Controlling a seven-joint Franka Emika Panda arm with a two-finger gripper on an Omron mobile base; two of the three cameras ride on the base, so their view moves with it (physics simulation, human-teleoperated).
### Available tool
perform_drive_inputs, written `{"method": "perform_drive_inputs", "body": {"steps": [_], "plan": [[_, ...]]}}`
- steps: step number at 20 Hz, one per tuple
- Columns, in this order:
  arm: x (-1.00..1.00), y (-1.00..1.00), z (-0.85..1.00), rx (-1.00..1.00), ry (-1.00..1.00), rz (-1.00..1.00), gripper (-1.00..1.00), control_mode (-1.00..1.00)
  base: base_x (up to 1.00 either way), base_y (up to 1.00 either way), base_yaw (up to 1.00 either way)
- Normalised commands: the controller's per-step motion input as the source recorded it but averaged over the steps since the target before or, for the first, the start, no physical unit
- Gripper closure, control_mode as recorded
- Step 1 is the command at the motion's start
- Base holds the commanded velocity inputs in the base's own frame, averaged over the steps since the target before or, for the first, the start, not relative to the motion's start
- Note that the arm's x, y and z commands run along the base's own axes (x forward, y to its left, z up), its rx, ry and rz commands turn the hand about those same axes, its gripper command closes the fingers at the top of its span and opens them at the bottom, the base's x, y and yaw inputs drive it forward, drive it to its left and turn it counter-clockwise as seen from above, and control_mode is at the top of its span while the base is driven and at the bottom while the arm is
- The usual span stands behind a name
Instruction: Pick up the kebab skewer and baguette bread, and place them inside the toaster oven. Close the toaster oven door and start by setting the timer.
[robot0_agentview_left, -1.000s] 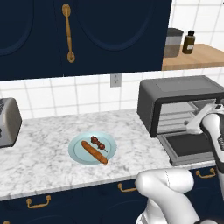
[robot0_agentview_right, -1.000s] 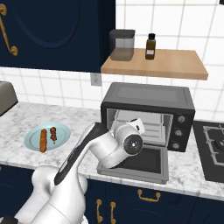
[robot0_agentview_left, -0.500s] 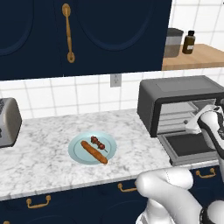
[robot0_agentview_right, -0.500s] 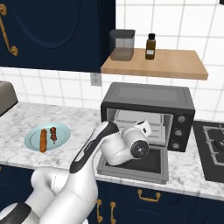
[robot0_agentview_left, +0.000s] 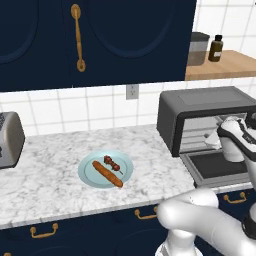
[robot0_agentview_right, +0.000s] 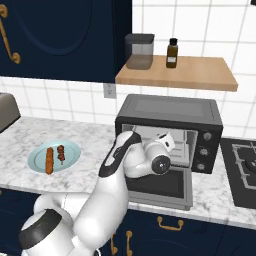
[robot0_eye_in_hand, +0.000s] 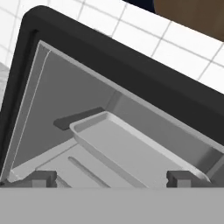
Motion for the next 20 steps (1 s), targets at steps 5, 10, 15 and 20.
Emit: {"method": "perform_drive_inputs", "body": {"steps": [5, 10, 15, 20], "plan": [[0.40, 0.00, -0.21, -0.10, 0.00, 0.00, -1.00, -1.00, 0.00, 0.00, 0.00], [0.23, -0.01, -0.20, -0.09, -0.02, 0.00, -1.00, -1.00, 0.00, 0.00, 0.00], [0.19, -0.01, -0.17, -0.08, -0.03, 0.00, -1.00, -1.00, 0.00, 0.00, 0.00], [0.23, -0.03, -0.07, -0.04, -0.03, 0.00, -1.00, -1.00, 0.00, 0.00, 0.00]]}}
